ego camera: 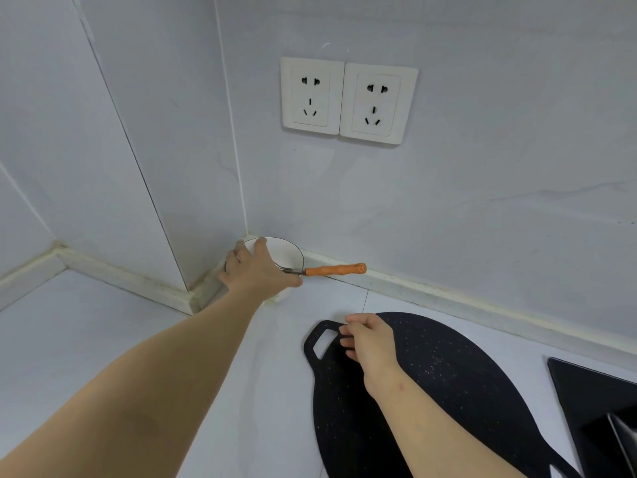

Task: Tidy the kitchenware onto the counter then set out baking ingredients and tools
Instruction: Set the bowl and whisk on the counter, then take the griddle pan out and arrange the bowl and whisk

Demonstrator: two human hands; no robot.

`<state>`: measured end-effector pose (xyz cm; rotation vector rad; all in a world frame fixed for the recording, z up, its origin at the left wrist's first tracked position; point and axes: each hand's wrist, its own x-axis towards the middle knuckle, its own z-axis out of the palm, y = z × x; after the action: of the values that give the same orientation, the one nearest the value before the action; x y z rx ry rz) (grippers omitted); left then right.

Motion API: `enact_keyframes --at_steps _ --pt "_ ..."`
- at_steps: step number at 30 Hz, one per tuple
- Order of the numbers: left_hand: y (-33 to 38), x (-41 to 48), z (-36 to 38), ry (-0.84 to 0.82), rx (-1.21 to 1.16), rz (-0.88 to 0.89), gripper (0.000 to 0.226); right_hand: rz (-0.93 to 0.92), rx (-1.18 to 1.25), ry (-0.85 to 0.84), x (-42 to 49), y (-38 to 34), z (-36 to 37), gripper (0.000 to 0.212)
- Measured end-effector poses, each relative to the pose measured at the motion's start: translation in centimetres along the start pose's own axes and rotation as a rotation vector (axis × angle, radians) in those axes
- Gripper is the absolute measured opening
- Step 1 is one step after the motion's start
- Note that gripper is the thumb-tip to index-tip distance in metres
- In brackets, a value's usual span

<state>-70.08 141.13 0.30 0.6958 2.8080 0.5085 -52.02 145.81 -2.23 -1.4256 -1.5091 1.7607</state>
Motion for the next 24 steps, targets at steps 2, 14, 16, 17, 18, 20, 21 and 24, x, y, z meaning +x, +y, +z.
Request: enact_keyframes --at_steps 2,14,16,17,18,20,21,24 --pt "-0.1 0.3 -0.1 0.012 0.005 0.049 0.113 0.01 -0.004 0.006 0.2 0.2 -0.1 0.018" --pt "-0.1 0.0 -0.7 -0.055 0.062 0.017 0.11 0.012 -0.035 0.004 0.1 0.7 -0.4 0.018" --pt "-0.1 -0.7 -0.6 -0.061 0.071 0.044 0.11 0.004 -0.043 0.003 -0.1 0.5 -0.5 0.017" --pt "-0.2 -1.0 -0.5 -0.062 0.076 0.057 0.109 0.003 -0.046 0.002 -0.2 0.5 -0.5 0.017" --pt "-0.3 -1.3 -0.5 -0.061 0.078 0.069 0.109 0.005 -0.049 0.001 -0.3 0.4 -0.5 0.017" --pt "-0.5 -1.7 -0.3 -0.063 0.073 0.088 0.109 0.006 -0.052 -0.003 -0.5 0.4 -0.5 0.017" --pt "-0.5 -1.9 -0.3 -0.069 0.066 0.092 0.109 0.008 -0.053 -0.005 -0.7 0.3 -0.5 0.017" --pt "-0.7 -2.2 -0.4 -0.095 0.05 0.103 0.113 0.013 -0.058 -0.005 -1.1 0.2 -0.7 0.017"
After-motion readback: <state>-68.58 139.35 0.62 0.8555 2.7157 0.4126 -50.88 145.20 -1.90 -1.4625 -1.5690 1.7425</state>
